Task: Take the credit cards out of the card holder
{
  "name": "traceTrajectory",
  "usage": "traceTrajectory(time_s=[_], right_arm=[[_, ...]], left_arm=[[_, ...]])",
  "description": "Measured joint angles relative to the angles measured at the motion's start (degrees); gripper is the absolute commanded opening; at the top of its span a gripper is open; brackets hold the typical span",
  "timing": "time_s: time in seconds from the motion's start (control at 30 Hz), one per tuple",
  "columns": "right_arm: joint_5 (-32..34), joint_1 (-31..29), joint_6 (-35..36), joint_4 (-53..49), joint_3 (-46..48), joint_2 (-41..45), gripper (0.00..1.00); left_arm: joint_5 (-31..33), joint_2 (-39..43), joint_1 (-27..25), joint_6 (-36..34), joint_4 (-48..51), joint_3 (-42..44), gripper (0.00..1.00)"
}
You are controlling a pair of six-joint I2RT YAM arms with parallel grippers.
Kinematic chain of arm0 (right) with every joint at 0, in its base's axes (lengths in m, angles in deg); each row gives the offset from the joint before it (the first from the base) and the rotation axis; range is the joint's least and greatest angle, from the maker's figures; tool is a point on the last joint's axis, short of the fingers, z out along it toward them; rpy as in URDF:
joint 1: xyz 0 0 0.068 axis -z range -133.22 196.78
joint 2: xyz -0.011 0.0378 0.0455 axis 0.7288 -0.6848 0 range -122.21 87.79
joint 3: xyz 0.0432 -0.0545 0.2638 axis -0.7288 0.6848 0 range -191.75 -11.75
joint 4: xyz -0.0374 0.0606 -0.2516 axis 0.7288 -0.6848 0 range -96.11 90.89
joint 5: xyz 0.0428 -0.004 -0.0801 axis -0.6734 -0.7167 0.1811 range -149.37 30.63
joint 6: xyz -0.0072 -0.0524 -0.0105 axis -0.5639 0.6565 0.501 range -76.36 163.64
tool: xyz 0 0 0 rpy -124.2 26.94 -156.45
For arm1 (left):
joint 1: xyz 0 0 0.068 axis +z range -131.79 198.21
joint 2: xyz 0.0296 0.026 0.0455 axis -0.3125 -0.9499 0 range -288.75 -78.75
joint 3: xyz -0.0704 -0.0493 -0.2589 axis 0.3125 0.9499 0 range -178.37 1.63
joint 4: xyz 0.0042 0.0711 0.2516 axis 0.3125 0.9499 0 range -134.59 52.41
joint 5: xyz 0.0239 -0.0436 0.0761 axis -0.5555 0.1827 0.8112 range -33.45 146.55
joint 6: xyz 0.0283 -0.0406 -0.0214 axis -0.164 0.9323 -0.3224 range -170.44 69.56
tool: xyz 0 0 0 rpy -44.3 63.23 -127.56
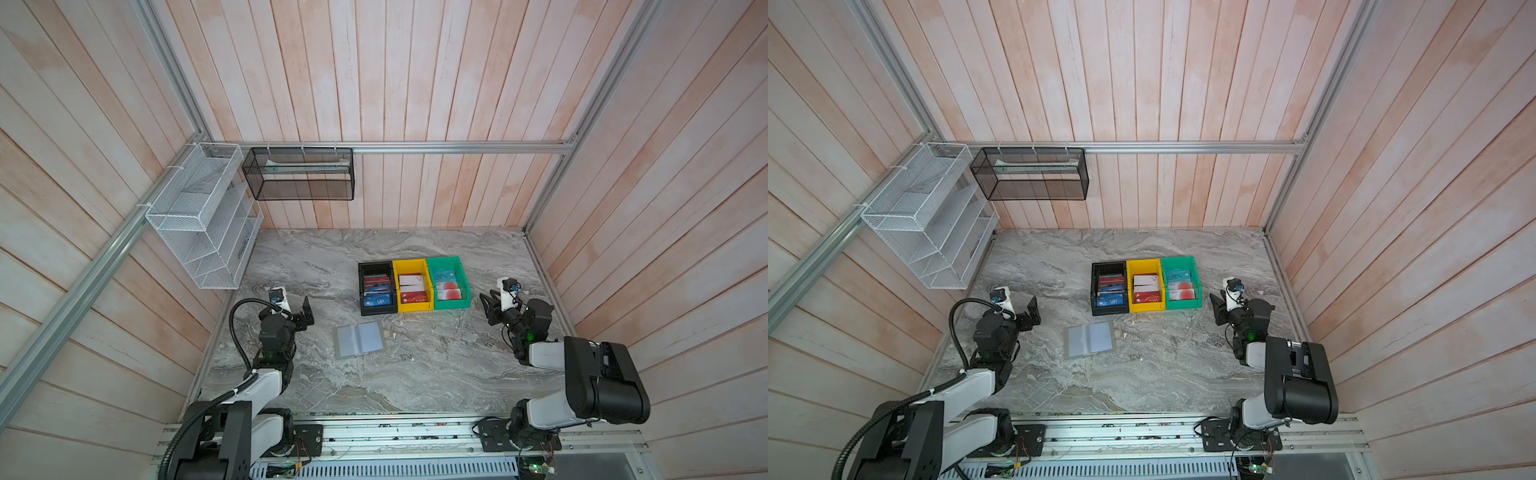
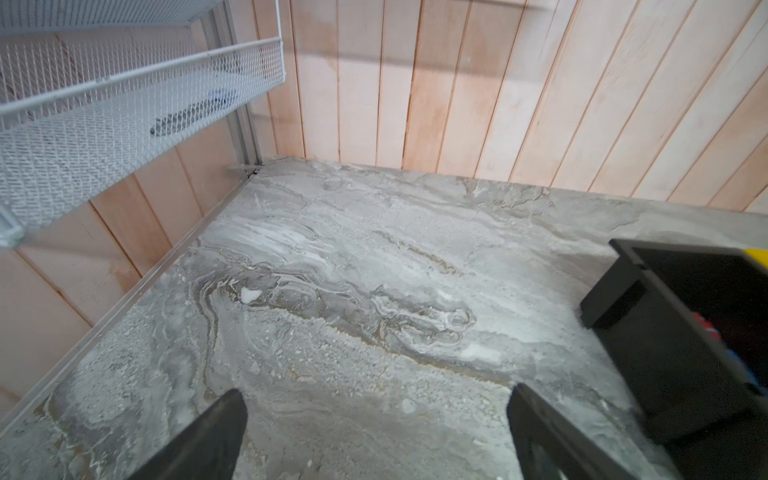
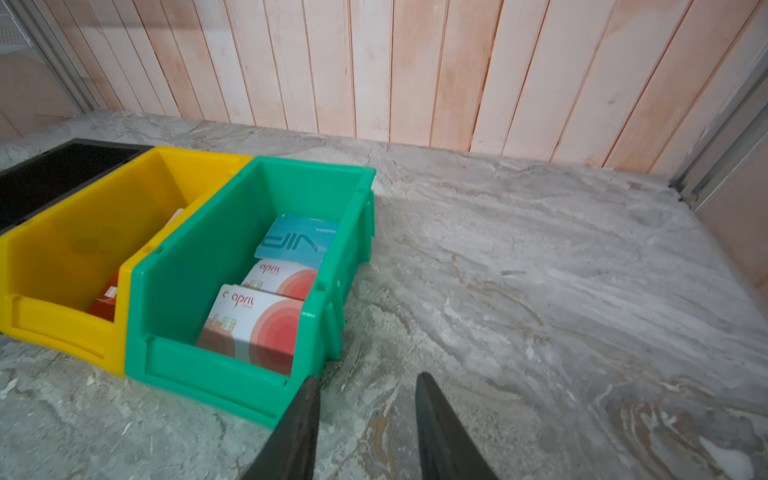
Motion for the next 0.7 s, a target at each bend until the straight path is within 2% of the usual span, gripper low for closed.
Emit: traceTrajectory(time_s=[0.27,0.4,0.5,0.7], right_arm=[[4.3,-0.3,-2.3,8.8,5.4,1.4,0.43],[8.5,-1.1,-3.2,11.1,5.3,0.5,0.44],[12.4,-1.6,-4.7,16.7,6.0,-3.6,0.44],[13.6,-2.2,-4.6,15.8,6.2,-3.0,0.44]], left_arm=[[-4.5,-10.5,1.7,-1.9,-9.2,-3.0,1.00],[-7.3,-19.2,2.0,-2.1,-16.7,-4.6,1.00],[-8.9,-20.7,2.0,-2.2,-17.5,-4.5,1.00],[-9.9,-20.6,2.1,-2.4,-18.8,-4.6,1.00]])
